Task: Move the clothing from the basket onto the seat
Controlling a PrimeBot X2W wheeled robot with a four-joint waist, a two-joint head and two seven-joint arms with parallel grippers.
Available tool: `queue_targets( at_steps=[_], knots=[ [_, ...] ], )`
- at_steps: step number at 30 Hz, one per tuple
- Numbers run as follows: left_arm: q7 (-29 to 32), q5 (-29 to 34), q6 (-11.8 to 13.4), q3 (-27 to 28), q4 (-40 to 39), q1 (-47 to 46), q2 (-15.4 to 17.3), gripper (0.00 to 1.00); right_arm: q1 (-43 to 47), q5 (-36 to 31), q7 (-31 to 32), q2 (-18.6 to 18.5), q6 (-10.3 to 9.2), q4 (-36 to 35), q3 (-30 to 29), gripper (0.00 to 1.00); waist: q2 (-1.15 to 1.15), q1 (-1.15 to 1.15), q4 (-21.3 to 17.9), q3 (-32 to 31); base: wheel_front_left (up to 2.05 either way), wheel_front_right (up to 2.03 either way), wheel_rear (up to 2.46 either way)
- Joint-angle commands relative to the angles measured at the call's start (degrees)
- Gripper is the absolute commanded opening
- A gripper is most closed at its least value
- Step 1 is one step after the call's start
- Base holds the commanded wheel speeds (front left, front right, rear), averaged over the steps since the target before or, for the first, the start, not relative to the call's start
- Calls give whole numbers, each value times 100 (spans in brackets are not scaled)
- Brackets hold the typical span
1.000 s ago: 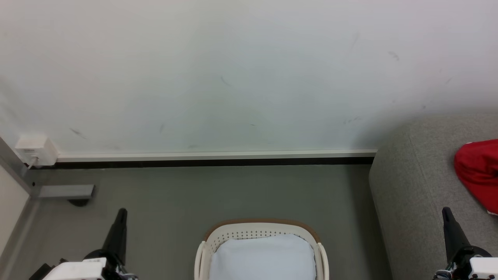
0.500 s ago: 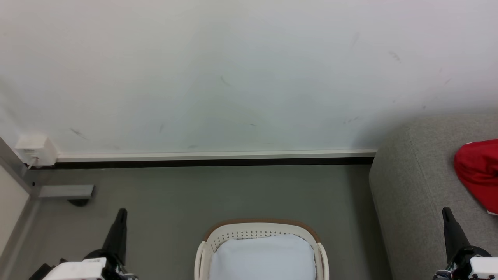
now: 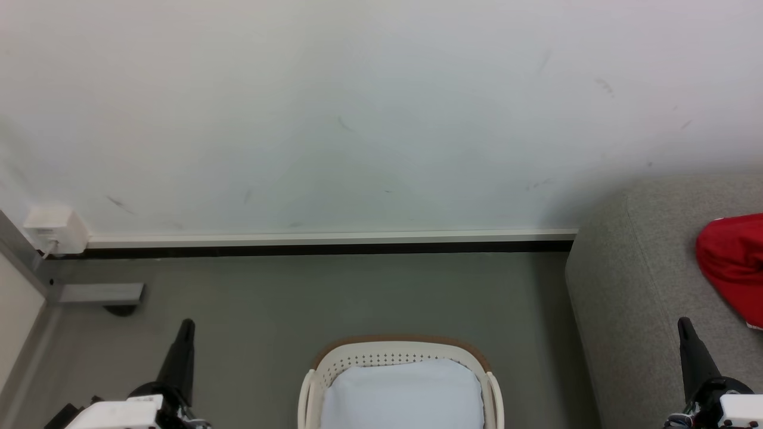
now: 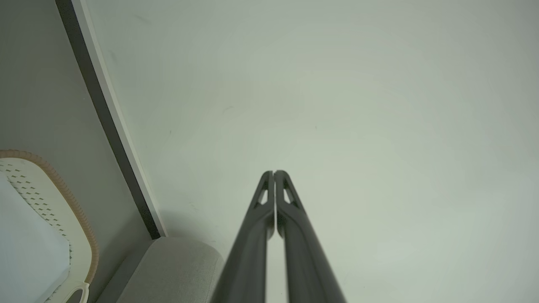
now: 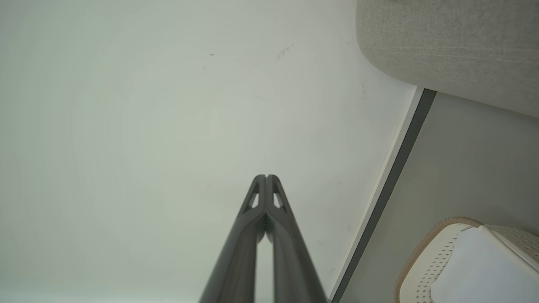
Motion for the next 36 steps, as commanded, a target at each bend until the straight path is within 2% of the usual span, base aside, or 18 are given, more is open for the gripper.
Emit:
queue_targets(
  at_steps=[1, 36],
  knots=[
    [24, -77, -21, 10, -19, -45, 42, 0, -72, -31, 8, 10, -10, -27, -26, 0, 0, 0, 0, 0, 0, 0, 0],
    [24, -77, -21, 9, -20, -45, 42, 0, -73, -42, 18, 11, -10, -26, -34, 0, 0, 0, 0, 0, 0, 0, 0]
  ],
)
